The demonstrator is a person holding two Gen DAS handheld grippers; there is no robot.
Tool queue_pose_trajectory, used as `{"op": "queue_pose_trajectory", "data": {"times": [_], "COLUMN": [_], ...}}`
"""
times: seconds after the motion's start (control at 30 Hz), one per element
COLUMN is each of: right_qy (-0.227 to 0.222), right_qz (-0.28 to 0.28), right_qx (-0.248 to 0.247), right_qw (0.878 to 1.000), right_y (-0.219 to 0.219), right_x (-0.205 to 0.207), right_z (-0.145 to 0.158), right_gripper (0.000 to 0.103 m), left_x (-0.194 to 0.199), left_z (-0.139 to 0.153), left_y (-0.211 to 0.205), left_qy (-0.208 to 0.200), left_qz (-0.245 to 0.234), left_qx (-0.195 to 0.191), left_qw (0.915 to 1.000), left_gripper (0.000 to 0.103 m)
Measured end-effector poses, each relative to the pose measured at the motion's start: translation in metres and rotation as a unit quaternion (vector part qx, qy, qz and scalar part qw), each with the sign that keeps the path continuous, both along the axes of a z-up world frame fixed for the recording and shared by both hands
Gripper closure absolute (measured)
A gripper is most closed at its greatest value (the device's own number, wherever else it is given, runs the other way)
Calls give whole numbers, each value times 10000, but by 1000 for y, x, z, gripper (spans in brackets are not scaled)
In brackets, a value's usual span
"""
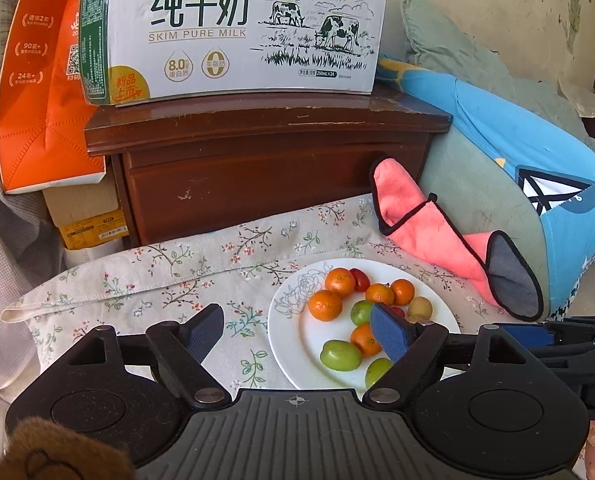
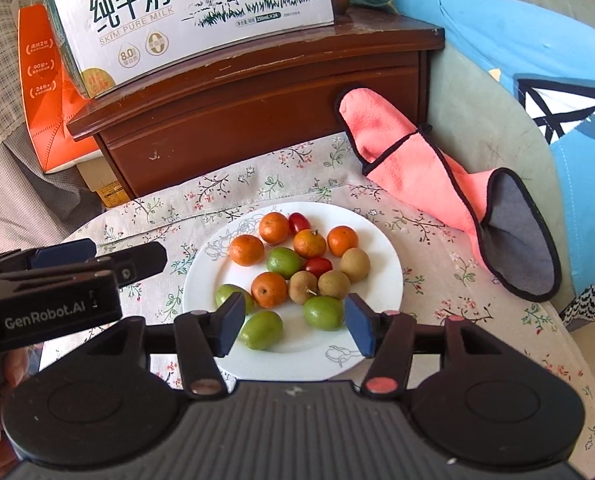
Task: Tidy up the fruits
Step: 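Lower both fruits onto the plate and open both grippers, then pull both open grippers back away from the plate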
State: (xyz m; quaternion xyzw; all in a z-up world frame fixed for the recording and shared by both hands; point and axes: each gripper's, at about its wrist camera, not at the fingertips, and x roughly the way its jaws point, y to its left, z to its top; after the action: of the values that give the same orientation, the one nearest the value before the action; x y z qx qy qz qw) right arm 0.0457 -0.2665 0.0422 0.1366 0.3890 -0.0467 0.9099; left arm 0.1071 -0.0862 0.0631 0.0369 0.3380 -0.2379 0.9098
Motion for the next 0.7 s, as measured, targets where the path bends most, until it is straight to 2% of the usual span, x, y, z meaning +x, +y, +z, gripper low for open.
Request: {"op": "queue_pose_trajectory", "data": {"times": [0.07, 0.2, 0.27, 0.5, 0.7], "right_qy": [57, 131, 209, 353, 420], "right_qz": [-39, -128, -197, -416, -483], "right_qx": [-39, -163, -285, -610, -633], "right_qw": [10000, 9997, 9992, 9966, 9959], "right_y": [0, 2, 3, 2, -1], "right_x": [-5, -16, -21, -31, -29], "right_z": [2, 4, 5, 4, 1], "right_gripper": [38, 36, 29, 23, 18], "left_x": [-5, -14, -17, -20, -17], "left_z": [1, 1, 0, -2, -5], "left_y": [1, -1, -3, -9, -8], "left_qy": [18, 140, 182, 474, 580], "left_qz": [36, 57, 80, 279, 368], "left_qx": [-1, 30, 90, 297, 336], "left_qw": [10000, 9999, 9998, 9980, 9971], "left_gripper": [19, 16, 12, 8, 8]}}
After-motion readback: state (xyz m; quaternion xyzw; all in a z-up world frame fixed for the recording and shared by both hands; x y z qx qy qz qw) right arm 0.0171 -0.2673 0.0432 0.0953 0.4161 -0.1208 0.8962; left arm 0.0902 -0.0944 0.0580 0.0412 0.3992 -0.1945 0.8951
